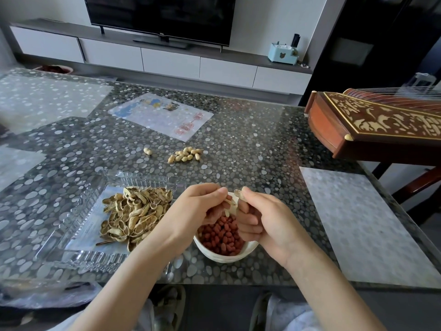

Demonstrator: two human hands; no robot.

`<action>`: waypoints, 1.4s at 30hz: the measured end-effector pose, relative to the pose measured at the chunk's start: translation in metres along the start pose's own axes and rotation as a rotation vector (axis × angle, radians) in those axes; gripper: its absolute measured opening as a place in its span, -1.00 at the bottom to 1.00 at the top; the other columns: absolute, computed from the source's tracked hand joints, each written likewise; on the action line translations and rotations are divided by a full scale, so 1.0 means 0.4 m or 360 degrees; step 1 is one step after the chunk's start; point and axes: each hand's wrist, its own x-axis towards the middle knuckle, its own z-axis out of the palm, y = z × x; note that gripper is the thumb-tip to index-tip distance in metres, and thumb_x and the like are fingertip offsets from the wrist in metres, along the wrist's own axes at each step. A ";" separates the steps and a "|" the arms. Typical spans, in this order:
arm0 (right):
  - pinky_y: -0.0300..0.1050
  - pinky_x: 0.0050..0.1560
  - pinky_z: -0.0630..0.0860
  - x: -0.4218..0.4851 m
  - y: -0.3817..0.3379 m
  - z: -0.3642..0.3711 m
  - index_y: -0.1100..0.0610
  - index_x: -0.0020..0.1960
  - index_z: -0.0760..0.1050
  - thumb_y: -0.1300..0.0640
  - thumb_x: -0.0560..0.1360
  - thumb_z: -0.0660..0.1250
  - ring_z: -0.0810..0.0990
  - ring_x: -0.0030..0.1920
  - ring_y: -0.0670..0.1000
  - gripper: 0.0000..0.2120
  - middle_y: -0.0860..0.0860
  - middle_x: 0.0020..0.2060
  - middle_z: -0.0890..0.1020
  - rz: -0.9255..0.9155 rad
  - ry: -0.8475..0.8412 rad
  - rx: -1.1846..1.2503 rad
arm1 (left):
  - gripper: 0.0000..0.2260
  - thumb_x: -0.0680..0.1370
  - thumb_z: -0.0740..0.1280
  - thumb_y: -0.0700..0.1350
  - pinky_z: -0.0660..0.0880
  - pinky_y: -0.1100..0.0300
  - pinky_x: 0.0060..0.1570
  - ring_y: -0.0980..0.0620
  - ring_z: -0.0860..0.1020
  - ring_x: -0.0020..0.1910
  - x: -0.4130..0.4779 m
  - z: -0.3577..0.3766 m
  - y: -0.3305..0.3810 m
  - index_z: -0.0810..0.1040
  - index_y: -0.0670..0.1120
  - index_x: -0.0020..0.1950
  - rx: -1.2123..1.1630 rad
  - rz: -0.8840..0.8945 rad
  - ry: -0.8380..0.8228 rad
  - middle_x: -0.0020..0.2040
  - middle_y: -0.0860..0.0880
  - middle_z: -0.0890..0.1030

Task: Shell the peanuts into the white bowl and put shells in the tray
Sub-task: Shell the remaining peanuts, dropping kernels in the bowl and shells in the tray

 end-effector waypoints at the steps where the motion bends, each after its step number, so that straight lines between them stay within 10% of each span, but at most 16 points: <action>1: -0.23 -0.49 0.13 0.001 -0.001 -0.004 0.13 -0.38 0.31 0.05 0.63 0.13 0.18 -0.51 -0.07 -0.58 -0.05 -0.55 0.26 -0.0054 0.0098 -0.0169 | -0.71 0.60 0.24 -0.12 0.24 0.27 -0.30 0.13 0.35 -0.41 0.001 -0.001 0.001 0.50 -0.14 -0.31 0.0107 0.0017 0.0070 -0.41 -0.01 0.47; 7: -0.20 -0.37 0.25 0.010 0.000 -0.020 0.06 -0.45 0.30 -0.06 0.56 0.25 0.29 -0.52 -0.16 -0.55 -0.14 -0.59 0.32 -0.0381 0.0469 -0.0911 | -0.64 0.56 0.26 0.03 0.24 0.37 -0.48 0.18 0.32 -0.56 0.008 -0.019 0.001 0.48 -0.08 -0.41 0.1010 0.0268 0.0403 -0.56 0.11 0.37; 18: -0.21 -0.44 0.32 0.042 0.021 0.061 0.19 -0.28 0.54 -0.09 0.57 0.16 0.45 -0.47 -0.07 -0.57 -0.01 -0.53 0.49 -0.0888 0.0228 -0.1301 | -0.72 0.51 0.33 -0.05 0.22 0.23 -0.41 0.04 0.26 -0.50 -0.002 -0.202 0.036 0.58 -0.19 -0.33 0.0696 -0.0033 0.1009 -0.43 -0.09 0.42; 25: -0.06 -0.26 0.44 0.119 0.038 0.192 0.15 -0.17 0.54 -0.12 0.60 0.15 0.52 -0.33 0.00 -0.60 -0.04 -0.39 0.54 -0.1100 -0.0001 -0.2010 | -0.61 0.52 0.30 0.01 0.23 0.22 -0.40 -0.02 0.30 -0.48 -0.017 -0.301 0.009 0.55 -0.34 -0.24 0.1148 -0.0245 0.1078 -0.44 -0.11 0.43; 29: -0.12 -0.09 0.52 0.163 0.023 0.218 0.08 0.16 0.56 -0.03 0.60 0.20 0.58 -0.16 -0.05 -0.73 -0.03 -0.08 0.66 -0.0998 -0.0053 -0.2187 | -0.59 0.54 0.26 0.12 0.27 0.22 -0.39 -0.03 0.35 -0.47 -0.014 -0.313 0.005 0.42 -0.15 -0.37 0.1312 -0.0262 0.1042 -0.47 -0.05 0.42; 37: -0.10 -0.18 0.39 0.467 -0.035 0.137 0.18 -0.07 0.51 0.14 0.60 0.19 0.52 -0.07 0.18 -0.83 0.17 -0.08 0.56 -0.0218 0.0585 -0.2433 | -0.61 0.57 0.23 0.02 0.20 0.21 -0.44 0.02 0.32 -0.48 -0.003 -0.317 0.013 0.31 -0.12 -0.40 0.1284 -0.0099 0.1224 -0.48 -0.02 0.38; 42: -0.05 0.02 0.46 0.561 -0.034 0.155 0.26 0.28 0.43 0.23 0.59 0.19 0.52 0.21 0.19 -0.71 0.19 0.22 0.54 -0.0017 0.0710 -0.2502 | -0.62 0.58 0.22 -0.01 0.18 0.21 -0.46 0.06 0.27 -0.51 0.014 -0.326 0.022 0.28 -0.08 -0.41 0.1194 -0.0071 0.1226 -0.50 0.01 0.32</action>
